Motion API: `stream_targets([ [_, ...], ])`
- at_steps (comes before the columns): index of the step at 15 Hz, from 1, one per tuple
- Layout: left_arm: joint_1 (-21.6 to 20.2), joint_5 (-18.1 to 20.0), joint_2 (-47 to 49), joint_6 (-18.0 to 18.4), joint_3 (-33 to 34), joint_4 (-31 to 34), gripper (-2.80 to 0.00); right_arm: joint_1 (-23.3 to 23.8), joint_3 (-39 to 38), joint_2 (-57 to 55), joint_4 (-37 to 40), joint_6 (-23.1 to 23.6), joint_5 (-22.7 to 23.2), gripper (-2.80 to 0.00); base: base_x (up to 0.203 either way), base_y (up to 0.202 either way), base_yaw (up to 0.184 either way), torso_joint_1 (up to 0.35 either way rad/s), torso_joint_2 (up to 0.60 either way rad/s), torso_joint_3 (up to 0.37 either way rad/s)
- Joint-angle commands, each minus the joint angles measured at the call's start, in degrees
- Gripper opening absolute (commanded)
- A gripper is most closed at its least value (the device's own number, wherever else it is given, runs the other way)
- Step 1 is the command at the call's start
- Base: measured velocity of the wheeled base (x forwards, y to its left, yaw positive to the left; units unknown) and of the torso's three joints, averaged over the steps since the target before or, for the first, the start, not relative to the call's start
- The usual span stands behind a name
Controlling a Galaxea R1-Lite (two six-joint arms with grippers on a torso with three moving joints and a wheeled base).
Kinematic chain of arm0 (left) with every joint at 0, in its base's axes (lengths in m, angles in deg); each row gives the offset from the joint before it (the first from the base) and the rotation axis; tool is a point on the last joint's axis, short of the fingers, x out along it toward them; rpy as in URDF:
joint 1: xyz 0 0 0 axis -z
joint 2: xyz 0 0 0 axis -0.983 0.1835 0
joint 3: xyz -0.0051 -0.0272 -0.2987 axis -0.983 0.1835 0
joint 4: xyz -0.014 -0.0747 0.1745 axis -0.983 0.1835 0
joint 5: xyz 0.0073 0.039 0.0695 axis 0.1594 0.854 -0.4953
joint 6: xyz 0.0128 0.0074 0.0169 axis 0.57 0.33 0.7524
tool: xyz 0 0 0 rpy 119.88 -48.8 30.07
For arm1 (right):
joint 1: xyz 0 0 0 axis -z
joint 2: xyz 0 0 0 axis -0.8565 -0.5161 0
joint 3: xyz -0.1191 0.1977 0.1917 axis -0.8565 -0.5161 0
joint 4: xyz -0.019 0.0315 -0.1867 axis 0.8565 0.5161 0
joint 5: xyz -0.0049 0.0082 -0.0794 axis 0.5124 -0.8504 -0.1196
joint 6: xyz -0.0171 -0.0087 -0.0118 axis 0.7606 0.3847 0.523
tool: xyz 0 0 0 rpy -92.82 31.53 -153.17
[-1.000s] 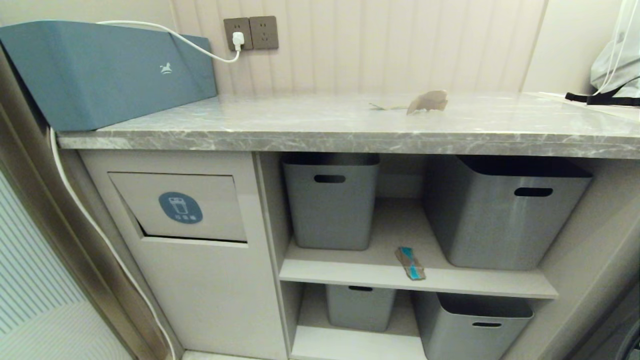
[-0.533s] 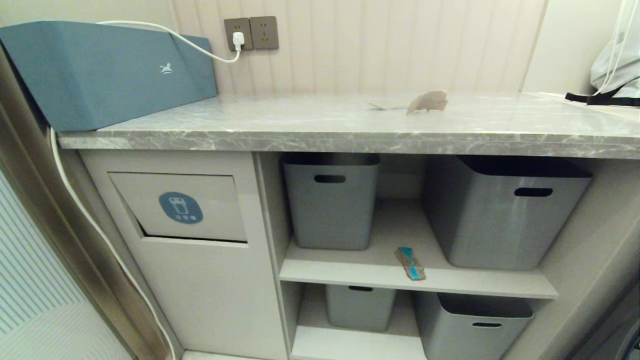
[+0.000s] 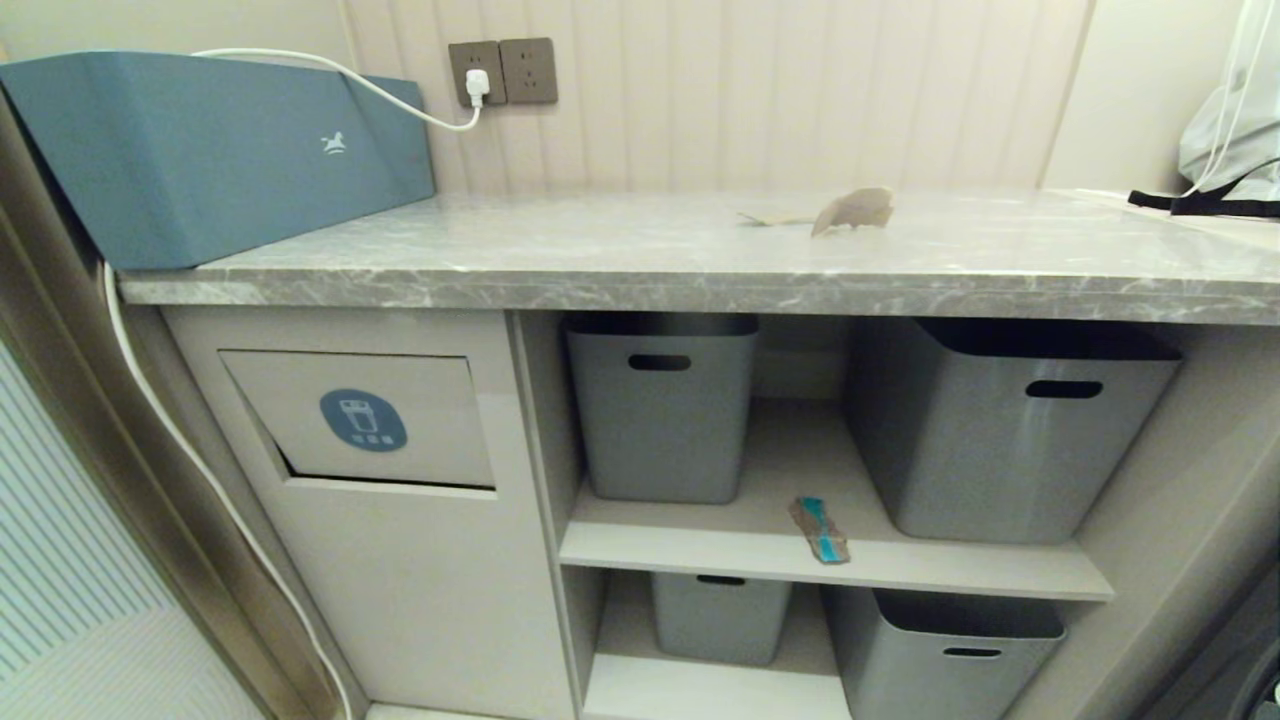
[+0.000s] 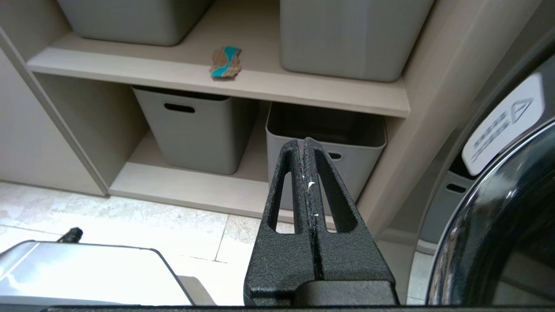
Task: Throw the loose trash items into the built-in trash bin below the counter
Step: Pick up the garbage
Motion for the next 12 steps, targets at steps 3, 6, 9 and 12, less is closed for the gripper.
stream_targets([
  [3, 0.0, 0.0, -0.2, -0.3, 0.0, -0.1, -2.8, 0.0, 0.0, 0.0, 0.1, 0.1, 0.0, -2.8, 0.0, 0.0, 0.0, 0.065, -0.23, -0.267],
  [6, 0.0, 0.1, -0.2, -0.2, 0.0, -0.1, -2.8, 0.0, 0.0, 0.0, 0.1, 0.1, -0.1, -2.8, 0.0, 0.0, 0.0, 0.184, -0.53, -0.294],
  [9, 0.0, 0.1, -0.1, -0.1, 0.0, -0.1, -2.8, 0.0, 0.0, 0.0, 0.1, 0.1, 0.0, -2.8, 0.0, 0.0, 0.0, 0.176, -0.48, -0.289],
  [12, 0.0, 0.2, -0.1, -0.2, 0.0, 0.0, -2.8, 0.0, 0.0, 0.0, 0.1, -0.1, 0.1, -2.8, 0.0, 0.0, 0.0, 0.194, -0.47, -0.28],
])
